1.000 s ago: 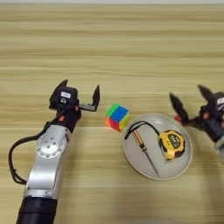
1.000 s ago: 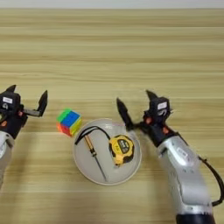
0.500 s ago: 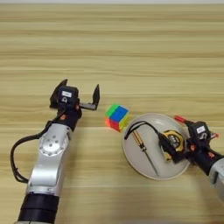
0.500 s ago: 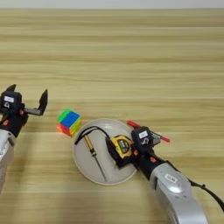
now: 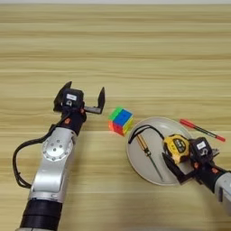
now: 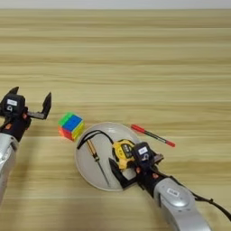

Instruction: Move the objects on the table

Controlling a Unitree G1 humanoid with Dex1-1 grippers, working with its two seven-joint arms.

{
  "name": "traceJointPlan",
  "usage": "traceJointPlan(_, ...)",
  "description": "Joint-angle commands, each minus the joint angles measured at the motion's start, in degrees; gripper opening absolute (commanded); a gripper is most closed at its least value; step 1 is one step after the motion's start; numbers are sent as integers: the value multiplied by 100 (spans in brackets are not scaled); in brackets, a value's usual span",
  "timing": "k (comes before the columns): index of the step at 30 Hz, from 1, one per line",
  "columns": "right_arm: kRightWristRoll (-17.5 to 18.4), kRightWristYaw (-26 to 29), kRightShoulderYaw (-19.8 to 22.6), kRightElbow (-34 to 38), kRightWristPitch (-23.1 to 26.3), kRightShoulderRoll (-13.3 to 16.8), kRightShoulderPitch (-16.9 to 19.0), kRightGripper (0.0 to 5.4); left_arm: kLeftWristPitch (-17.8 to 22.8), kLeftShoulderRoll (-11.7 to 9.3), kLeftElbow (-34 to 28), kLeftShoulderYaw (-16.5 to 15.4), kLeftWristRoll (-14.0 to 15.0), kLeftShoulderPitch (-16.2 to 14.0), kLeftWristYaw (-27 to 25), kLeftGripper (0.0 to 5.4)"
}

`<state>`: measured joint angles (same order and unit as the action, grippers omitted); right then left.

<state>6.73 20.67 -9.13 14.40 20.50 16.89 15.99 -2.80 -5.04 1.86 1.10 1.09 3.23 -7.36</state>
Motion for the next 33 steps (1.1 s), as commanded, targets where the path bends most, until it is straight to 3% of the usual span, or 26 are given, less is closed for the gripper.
traceJointPlan(1,-181,-17,-75,-434,-53,1,-134,540,-30,50,56,55,-78,57,63,538)
traceJointPlan(23,-381,-40,-142,-1475,-470,-367,-750,540,-105,106,126,81,-149,65,110,538)
traceJointPlan(33,-451,-20,-132,-1679,-487,-354,-836,430,-139,136,130,101,-156,69,155,540)
